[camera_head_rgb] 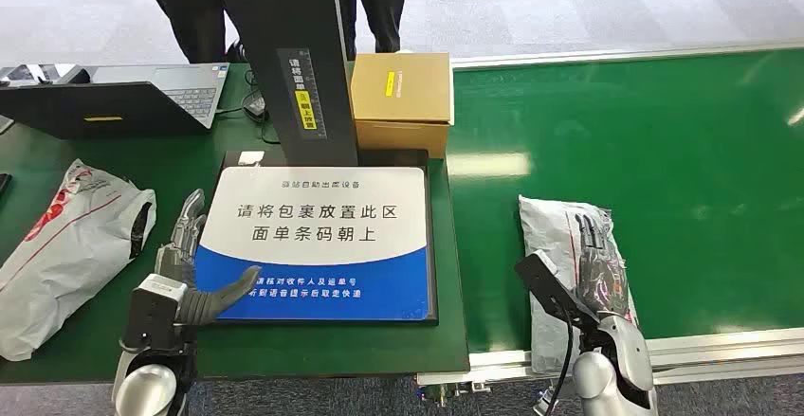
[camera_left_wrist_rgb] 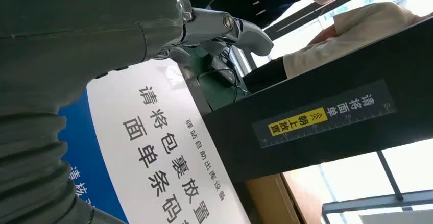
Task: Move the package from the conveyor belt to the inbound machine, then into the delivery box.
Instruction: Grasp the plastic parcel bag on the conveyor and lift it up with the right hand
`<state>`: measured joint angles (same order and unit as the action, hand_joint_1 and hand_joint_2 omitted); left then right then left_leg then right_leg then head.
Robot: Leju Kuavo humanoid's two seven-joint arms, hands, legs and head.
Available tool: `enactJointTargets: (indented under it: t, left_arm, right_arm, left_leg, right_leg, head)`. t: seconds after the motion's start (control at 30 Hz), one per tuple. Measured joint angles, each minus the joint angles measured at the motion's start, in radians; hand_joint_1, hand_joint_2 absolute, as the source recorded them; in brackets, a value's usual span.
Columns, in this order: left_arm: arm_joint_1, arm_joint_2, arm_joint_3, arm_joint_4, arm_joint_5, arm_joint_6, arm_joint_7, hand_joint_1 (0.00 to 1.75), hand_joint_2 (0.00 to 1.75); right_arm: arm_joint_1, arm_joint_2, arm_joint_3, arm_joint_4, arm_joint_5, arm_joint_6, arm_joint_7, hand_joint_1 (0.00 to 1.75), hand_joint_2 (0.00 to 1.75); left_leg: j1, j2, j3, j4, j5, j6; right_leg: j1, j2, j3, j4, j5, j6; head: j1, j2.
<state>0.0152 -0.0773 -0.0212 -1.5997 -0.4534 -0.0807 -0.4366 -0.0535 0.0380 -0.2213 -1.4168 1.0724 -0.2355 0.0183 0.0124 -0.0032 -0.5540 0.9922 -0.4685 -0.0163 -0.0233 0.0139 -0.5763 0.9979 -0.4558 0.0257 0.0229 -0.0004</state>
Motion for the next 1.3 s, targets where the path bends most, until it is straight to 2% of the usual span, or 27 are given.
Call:
enactJointTargets:
  t: [0.4,0.87,1.3]
  left_arm:
    - [-0.001,-0.007,0.005,-0.006,-0.006,-0.01,0.012,0.0,1.75]
    - [-0.005,-0.011,0.006,-0.009,-0.017,-0.02,0.025,0.0,1.75]
    - [-0.015,-0.017,0.006,-0.009,-0.019,-0.027,0.036,0.0,1.75]
  right_arm:
    - [-0.013,-0.001,-0.003,0.035,0.067,0.021,0.058,0.0,1.75]
    - [-0.021,-0.006,-0.01,0.089,0.247,0.087,0.223,0.0,1.75]
    - [-0.048,-0.004,-0.022,0.158,0.271,0.086,0.239,0.0,1.75]
  left_leg:
    - [0.0,0.0,0.0,0.0,0.0,0.0]
    - [0.0,0.0,0.0,0.0,0.0,0.0]
    - [0.0,0.0,0.001,0.0,0.0,0.0]
  right_leg:
    - [0.0,0.0,0.0,0.0,0.0,0.0]
    - [0.0,0.0,0.0,0.0,0.0,0.0]
    - [0.0,0.0,0.002,0.0,0.0,0.0]
  head:
    - [0.0,0.0]
    - [0.0,0.0]
    - [0.0,0.0]
